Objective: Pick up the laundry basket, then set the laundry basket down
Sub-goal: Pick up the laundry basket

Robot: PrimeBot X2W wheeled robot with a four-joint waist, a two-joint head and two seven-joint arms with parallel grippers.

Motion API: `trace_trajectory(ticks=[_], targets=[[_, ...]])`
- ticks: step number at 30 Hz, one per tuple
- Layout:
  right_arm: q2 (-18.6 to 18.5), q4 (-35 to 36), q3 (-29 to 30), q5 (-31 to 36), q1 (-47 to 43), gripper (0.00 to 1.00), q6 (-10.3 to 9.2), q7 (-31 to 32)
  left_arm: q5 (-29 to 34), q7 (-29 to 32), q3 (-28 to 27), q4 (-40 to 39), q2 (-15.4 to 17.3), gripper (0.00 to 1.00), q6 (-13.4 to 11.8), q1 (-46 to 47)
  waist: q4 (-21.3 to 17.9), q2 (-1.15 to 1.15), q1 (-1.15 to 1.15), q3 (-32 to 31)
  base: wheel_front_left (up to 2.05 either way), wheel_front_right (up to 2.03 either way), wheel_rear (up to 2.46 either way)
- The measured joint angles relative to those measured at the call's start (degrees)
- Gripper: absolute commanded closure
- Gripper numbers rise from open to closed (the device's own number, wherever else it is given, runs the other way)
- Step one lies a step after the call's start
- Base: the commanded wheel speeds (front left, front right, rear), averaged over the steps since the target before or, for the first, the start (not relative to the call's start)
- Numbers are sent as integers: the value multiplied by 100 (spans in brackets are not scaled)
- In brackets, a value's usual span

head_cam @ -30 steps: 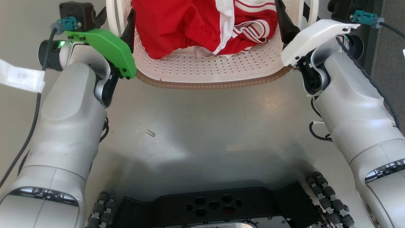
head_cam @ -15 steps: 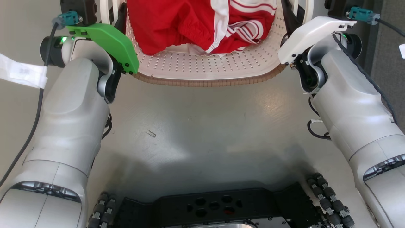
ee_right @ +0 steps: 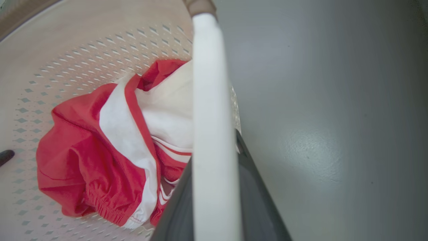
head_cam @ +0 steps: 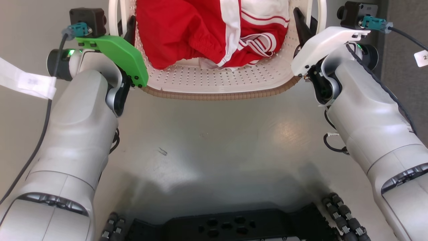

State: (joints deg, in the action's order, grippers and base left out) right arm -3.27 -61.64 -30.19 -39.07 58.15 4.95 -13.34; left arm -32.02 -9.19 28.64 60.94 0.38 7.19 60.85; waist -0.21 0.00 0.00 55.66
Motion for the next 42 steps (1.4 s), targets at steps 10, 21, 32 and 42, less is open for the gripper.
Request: trace_trajectory(ticks=[10, 21, 32, 42], targets=[[53, -331, -247, -98, -142, 100, 45, 99, -288, 24, 159, 259, -65, 100, 2, -296, 9, 0, 0, -644, 0, 0, 0], [94, -478, -512, -447, -559, 100, 81, 516, -572, 218, 353, 483, -98, 100, 11, -828, 7, 0, 0, -1590, 0, 0, 0], [115, -520, -751, -744, -1110, 100, 101, 899, -751, 498, 508, 677, -124, 100, 20, -1372, -30, 0, -1, -2412, 0, 0, 0], [118, -504, -1006, -1002, -1627, 100, 100, 1267, -1022, 792, 701, 671, -126, 100, 35, -1903, -59, 0, -1, -3240, 0, 0, 0]])
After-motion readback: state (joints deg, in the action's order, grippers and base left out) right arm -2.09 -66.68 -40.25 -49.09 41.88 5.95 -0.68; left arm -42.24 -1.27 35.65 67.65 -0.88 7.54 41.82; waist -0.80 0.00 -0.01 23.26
